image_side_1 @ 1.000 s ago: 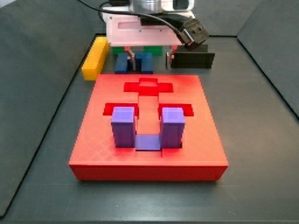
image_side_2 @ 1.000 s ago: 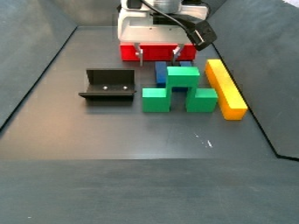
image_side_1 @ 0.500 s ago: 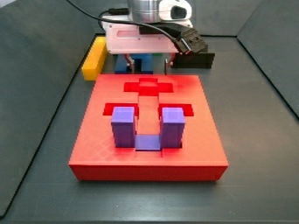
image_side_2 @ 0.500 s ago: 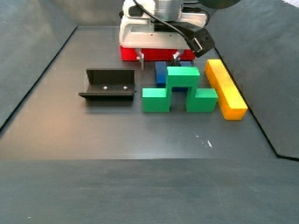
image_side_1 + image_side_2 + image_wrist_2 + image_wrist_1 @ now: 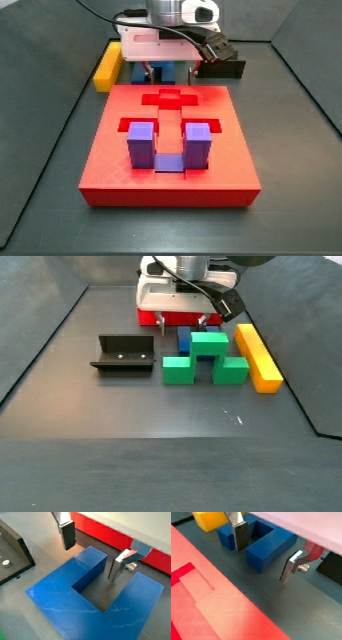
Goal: Pick up the blue object. Move up. Place the blue object on the fixture. Regrasp the blue object. Move to above the board. Insert the blue object.
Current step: Pick up the blue object.
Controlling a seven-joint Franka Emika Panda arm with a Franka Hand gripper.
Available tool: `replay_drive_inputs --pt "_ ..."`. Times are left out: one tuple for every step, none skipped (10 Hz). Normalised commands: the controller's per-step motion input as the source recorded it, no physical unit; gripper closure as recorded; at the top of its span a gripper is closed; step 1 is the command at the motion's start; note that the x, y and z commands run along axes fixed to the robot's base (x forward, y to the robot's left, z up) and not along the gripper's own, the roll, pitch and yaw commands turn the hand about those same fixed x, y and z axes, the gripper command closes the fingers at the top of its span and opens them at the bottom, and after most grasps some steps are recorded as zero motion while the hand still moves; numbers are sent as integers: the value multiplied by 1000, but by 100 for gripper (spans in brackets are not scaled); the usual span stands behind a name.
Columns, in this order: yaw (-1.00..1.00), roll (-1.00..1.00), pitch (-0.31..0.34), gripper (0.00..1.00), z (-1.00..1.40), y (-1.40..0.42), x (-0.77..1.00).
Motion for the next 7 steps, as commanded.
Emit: replay_drive_inputs --pt "-197 50 46 0 0 131 0" --pt "-149 3 26 0 0 63 0" --pt "0 0 3 0 0 0 46" --pt "0 0 0 0 0 0 -26" --pt "0 0 -10 0 0 0 -40" --pt "0 0 0 100 0 0 0" --pt "0 0 0 100 0 0 0"
